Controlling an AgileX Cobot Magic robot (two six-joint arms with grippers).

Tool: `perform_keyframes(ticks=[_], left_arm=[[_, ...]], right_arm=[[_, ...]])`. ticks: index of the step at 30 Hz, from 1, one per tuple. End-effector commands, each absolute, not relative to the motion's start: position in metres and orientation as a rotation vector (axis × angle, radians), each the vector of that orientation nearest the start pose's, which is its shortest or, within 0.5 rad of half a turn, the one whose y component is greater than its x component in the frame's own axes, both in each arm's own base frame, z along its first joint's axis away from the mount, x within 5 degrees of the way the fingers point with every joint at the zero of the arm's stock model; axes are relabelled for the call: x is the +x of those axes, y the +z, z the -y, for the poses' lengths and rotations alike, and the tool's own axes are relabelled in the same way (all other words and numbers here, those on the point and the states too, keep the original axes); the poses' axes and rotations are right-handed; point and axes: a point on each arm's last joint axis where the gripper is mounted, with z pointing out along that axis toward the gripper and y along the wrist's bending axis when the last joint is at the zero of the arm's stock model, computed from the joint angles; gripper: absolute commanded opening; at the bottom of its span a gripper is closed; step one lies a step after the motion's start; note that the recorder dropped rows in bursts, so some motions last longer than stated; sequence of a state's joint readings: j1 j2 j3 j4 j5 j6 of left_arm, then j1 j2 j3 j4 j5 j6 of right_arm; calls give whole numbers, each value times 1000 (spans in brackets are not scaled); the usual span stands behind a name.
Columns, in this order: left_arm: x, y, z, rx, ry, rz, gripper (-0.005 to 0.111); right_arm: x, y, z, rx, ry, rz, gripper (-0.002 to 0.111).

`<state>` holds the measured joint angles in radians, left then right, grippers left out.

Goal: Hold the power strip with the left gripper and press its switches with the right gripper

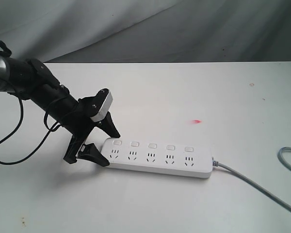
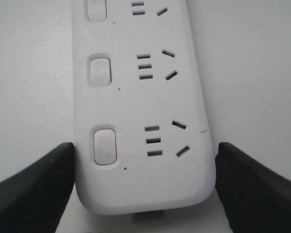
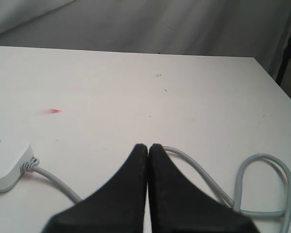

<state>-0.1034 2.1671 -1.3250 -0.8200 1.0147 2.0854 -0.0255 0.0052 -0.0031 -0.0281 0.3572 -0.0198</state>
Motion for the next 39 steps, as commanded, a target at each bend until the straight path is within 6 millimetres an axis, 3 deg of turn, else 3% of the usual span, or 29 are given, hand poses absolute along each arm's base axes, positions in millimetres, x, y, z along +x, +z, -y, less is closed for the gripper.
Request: perform_keyframes(ticks=[1, 30, 32, 36, 39], left_arm=[[380, 109, 99, -2578, 919, 2315, 34], [380, 109, 99, -2578, 920, 2316, 35], [380, 109, 98, -2585, 906, 2298, 43], [379, 108, 98, -2590, 895, 2284, 77], [380, 108, 97, -2539, 892, 2332, 84]], right_arm=[[53, 182, 2, 0, -54, -1826, 0], [53, 182, 2, 3, -50, -1826, 0], [53, 182, 2, 3, -50, -1826, 0], [53, 182, 2, 3, -50, -1826, 0], [53, 182, 2, 3, -50, -1826, 0]])
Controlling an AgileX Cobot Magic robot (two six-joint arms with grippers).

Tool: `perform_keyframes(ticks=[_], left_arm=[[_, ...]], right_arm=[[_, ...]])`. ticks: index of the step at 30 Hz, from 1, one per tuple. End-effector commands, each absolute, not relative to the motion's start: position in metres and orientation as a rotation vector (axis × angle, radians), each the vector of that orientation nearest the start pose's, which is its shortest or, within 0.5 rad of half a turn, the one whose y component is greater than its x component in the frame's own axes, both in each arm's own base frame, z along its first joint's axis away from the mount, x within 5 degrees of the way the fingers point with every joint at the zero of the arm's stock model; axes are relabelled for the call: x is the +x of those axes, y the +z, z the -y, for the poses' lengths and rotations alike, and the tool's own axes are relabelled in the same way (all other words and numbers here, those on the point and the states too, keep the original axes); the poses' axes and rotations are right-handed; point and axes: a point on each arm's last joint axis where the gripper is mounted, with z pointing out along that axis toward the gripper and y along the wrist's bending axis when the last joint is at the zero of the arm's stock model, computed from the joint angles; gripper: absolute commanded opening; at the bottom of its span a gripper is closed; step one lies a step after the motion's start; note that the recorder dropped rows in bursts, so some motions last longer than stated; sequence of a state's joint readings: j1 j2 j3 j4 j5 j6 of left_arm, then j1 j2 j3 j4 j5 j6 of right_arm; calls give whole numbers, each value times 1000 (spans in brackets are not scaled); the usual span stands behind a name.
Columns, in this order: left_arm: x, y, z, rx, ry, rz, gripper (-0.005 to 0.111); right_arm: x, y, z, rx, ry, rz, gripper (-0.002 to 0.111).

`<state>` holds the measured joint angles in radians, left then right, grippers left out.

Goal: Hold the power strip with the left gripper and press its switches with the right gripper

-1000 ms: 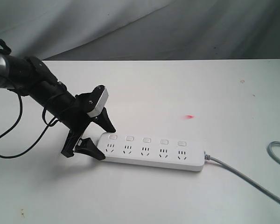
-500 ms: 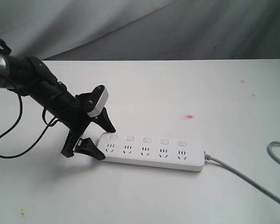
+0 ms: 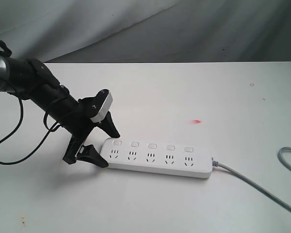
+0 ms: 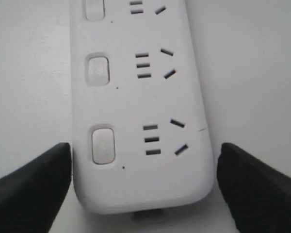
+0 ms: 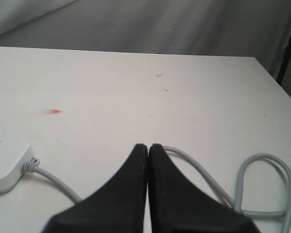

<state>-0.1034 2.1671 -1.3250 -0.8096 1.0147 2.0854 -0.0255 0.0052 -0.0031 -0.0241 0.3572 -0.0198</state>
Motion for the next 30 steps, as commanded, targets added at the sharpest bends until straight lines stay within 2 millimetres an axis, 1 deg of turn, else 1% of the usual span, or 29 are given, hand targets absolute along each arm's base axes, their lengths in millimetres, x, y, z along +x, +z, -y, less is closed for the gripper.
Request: perform_keyframes(ticks=[1, 3, 6, 10, 12, 14, 16, 18, 20, 21, 23, 25, 27, 28, 29, 30], left_arm=[[381, 109, 97, -2521, 879, 2359, 83], [382, 114, 97, -2525, 854, 2381, 81], [383, 133, 97, -2572, 803, 2404, 78], [380, 180, 96, -2681, 670, 2464, 73], [376, 203, 95, -2705, 624, 2511, 67], [369, 230, 95, -2720, 577, 2573, 56], [362, 253, 94, -2722, 541, 2639, 41], [352, 279, 92, -2683, 514, 2741, 26], [341, 303, 90, -2538, 551, 2919, 9], [336, 312, 89, -2458, 575, 3001, 2], [324, 335, 87, -2246, 623, 3197, 1], [311, 355, 84, -2076, 654, 3349, 1], [300, 371, 82, -1977, 677, 3445, 1], [292, 382, 81, -1841, 735, 3539, 1], [287, 389, 81, -1706, 800, 3609, 1], [281, 398, 80, -1502, 913, 3686, 1]], right_arm=[[53, 182, 2, 3, -50, -1826, 0], [53, 182, 2, 3, -50, -1826, 0], [53, 182, 2, 3, -50, -1826, 0], [53, 182, 2, 3, -50, -1826, 0], [53, 182, 2, 4, -48, -1826, 0], [53, 182, 2, 6, -45, -1826, 0], [53, 182, 2, 6, -45, -1826, 0], [53, 182, 2, 6, -45, -1826, 0], [53, 182, 2, 6, -45, -1826, 0], [53, 182, 2, 6, -45, -1826, 0], [53, 182, 2, 6, -45, -1826, 0], [53, 182, 2, 6, -45, -1826, 0], [53, 182, 2, 6, -45, -1826, 0], [53, 182, 2, 6, -45, -1826, 0], [53, 182, 2, 6, -45, -1826, 0], [53, 182, 2, 6, -45, -1826, 0]])
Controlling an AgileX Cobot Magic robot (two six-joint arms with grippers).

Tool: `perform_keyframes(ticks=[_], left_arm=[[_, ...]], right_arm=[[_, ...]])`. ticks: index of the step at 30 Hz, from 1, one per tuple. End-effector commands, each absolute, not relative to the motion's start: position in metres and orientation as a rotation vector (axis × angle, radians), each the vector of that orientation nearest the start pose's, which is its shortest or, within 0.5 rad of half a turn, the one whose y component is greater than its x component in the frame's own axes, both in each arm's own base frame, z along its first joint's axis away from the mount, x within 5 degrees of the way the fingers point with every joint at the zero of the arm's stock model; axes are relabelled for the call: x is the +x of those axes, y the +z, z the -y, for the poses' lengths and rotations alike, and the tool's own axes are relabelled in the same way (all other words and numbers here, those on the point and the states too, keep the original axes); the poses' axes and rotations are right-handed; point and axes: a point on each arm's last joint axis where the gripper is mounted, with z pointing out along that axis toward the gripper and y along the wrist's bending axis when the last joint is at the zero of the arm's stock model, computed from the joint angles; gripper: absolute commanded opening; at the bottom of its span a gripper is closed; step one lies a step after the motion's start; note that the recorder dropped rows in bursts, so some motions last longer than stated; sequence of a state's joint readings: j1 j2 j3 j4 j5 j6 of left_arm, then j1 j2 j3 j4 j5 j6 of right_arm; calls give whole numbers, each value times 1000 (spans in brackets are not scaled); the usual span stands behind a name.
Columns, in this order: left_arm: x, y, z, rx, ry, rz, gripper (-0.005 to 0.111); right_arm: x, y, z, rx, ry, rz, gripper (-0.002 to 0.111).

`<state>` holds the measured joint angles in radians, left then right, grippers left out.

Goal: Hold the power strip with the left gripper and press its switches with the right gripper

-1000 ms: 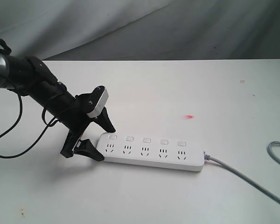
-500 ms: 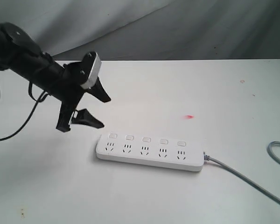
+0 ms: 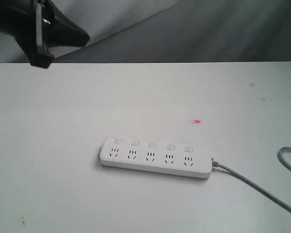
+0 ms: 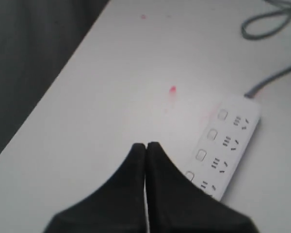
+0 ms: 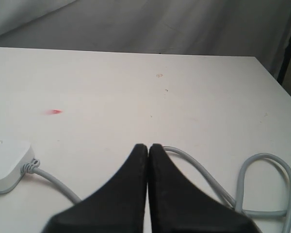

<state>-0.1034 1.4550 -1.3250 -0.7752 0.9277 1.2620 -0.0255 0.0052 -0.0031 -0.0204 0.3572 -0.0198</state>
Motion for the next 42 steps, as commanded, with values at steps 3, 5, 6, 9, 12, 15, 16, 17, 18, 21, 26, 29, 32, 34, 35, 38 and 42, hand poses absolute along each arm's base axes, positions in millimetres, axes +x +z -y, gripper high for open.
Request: perform_keyframes(ticks=[3, 5, 6, 9, 12, 15, 16, 17, 18, 21, 26, 29, 32, 34, 35, 38, 42], left_arm=[[264, 418, 78, 489, -651, -2034, 1], [254, 429, 76, 318, -734, -2040, 1], [248, 434, 75, 256, -766, -2043, 1], [229, 449, 73, 165, -827, -2007, 1], [218, 463, 69, 140, -805, -1914, 1], [204, 481, 64, 87, -809, -1781, 1], [192, 494, 63, 50, -857, -1694, 1], [184, 501, 62, 32, -878, -1647, 1], [177, 507, 60, 18, -881, -1599, 1], [146, 525, 50, 20, -797, -1460, 1], [98, 538, 28, 164, -305, -1327, 1], [81, 538, 28, 183, -308, -1323, 1], [66, 536, 31, 201, -385, -1347, 1], [54, 535, 34, 187, -478, -1354, 1], [48, 536, 33, 147, -536, -1349, 1], [31, 538, 32, 81, -629, -1325, 1], [17, 537, 30, 48, -684, -1316, 1]], right_arm=[[53, 182, 2, 6, -45, -1826, 0], [53, 182, 2, 6, -45, -1826, 0], [53, 182, 2, 6, -45, -1826, 0], [53, 182, 2, 6, -45, -1826, 0], [53, 182, 2, 6, -45, -1826, 0], [53, 182, 2, 6, -45, -1826, 0], [53, 182, 2, 6, -45, -1826, 0], [53, 182, 2, 6, -45, -1826, 0], [53, 182, 2, 6, -45, -1826, 0], [53, 182, 2, 7, -43, -1826, 0], [53, 182, 2, 7, -43, -1826, 0], [53, 182, 2, 7, -43, -1826, 0], [53, 182, 2, 7, -43, -1826, 0], [53, 182, 2, 7, -43, -1826, 0], [53, 182, 2, 7, -43, -1826, 0], [53, 182, 2, 7, -43, -1826, 0], [53, 182, 2, 7, -43, -1826, 0]])
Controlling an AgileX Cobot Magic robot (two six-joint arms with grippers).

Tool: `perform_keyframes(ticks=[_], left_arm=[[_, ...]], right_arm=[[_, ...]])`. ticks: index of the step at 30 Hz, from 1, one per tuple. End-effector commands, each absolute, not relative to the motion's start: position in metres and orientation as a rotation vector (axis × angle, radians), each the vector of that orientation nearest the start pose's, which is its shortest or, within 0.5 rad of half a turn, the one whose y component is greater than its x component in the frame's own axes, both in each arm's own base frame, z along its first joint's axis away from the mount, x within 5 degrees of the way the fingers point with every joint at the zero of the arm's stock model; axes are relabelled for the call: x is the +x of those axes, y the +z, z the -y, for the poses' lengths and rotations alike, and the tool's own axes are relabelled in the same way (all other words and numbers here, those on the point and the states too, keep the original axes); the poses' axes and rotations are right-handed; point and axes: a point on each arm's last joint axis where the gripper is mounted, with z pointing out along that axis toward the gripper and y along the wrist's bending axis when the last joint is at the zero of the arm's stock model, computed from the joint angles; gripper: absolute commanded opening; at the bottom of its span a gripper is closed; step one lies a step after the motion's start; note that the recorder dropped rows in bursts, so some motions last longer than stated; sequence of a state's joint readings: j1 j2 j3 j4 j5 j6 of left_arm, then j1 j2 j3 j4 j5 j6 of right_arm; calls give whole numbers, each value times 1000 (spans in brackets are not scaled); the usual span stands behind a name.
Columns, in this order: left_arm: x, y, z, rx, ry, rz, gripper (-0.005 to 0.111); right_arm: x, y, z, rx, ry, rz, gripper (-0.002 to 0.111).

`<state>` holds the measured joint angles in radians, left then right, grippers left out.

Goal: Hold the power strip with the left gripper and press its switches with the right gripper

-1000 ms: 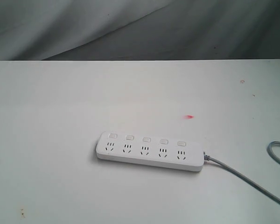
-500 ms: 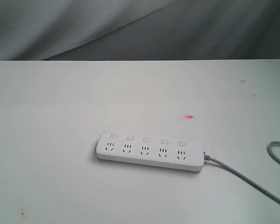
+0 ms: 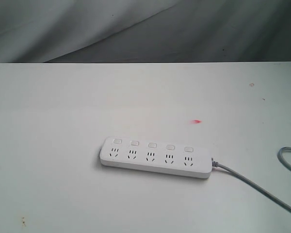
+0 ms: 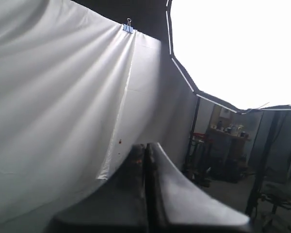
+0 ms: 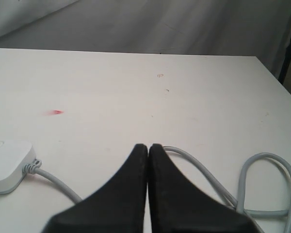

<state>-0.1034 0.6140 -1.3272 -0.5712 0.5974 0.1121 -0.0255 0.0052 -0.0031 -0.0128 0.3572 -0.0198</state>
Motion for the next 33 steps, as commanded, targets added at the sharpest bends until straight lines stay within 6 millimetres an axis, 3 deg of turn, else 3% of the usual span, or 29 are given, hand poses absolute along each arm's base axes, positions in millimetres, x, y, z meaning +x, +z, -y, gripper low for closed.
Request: perform_keyframes(ticks=[1, 4, 8, 13, 18, 23, 33], left_arm=[[14, 537, 30, 30, -703, -1316, 1], [7, 536, 27, 8, -694, -1313, 1], [2, 533, 20, 22, -546, -1308, 1], [19, 517, 12, 24, -325, -1377, 1], [44, 472, 8, 24, -213, -1480, 1], [56, 419, 6, 46, -114, -1457, 1], [58, 328, 6, 98, -50, -1451, 1]], right_arm=[[53, 182, 2, 7, -43, -1826, 0], [53, 182, 2, 7, -43, -1826, 0], [53, 182, 2, 7, -43, -1826, 0], [53, 182, 2, 7, -43, -1826, 0], [53, 182, 2, 7, -43, -1826, 0], [53, 182, 2, 7, -43, -1826, 0], [53, 182, 2, 7, -43, -1826, 0]])
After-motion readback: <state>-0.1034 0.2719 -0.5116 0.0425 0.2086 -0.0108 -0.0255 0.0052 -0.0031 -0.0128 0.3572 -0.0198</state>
